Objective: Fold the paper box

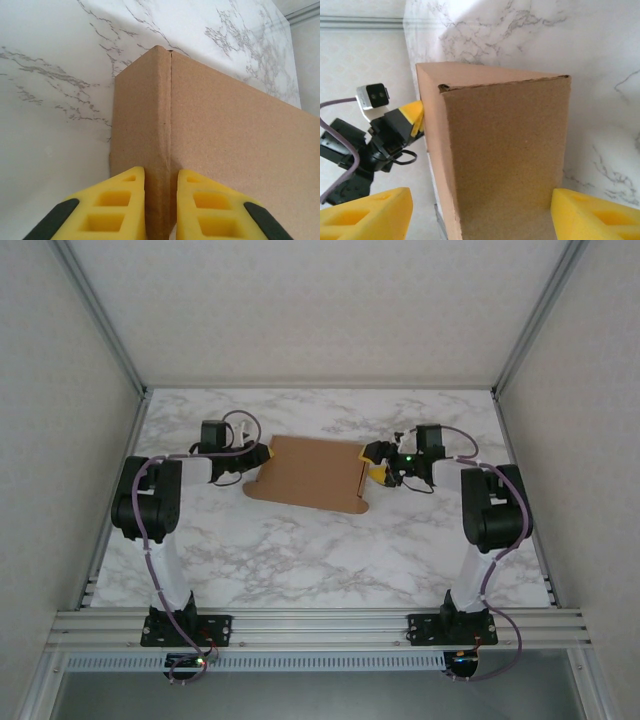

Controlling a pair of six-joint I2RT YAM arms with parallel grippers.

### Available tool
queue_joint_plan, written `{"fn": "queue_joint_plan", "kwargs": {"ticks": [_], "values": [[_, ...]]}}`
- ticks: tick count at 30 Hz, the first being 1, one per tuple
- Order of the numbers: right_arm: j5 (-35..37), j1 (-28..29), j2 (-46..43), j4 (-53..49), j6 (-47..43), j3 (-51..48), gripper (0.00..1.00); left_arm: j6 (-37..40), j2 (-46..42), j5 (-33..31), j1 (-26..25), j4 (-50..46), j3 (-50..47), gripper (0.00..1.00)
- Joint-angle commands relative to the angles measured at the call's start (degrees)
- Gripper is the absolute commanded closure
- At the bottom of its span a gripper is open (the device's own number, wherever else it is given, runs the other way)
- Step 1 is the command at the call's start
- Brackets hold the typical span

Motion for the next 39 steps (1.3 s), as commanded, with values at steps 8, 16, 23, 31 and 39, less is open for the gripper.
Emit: {"fn": "queue_joint_plan", "kwargs": {"ticks": [8, 16, 23, 31, 39], "values": [[6.53, 1.53, -1.01, -12.19, -7.92, 1.69, 0.25, 1.59, 5.70, -5.09, 0.00, -10.15, -3.36, 1.00], [8.05, 1.38, -0.99, -12.01, -8.43, 0.97, 0.26, 1.67, 6.16, -5.18, -0.05, -10.24, -3.36, 1.00], [3.29, 1.46, 2.64, -5.18, -4.53, 0.19, 0.25, 2.00, 7.19, -5.26, 0.15, -10.42, -3.27, 1.00], [4.39, 3.02, 5.49, -8.44, -6.94, 3.38, 0.25, 1.94, 7.93, -5.04, 0.55, -10.59, -3.09, 1.00], [0.74, 5.27, 5.94, 0.10, -0.49, 3.19, 0.27, 1.16, 8.06, -4.22, 0.12, -9.89, -3.11, 1.00]]}}
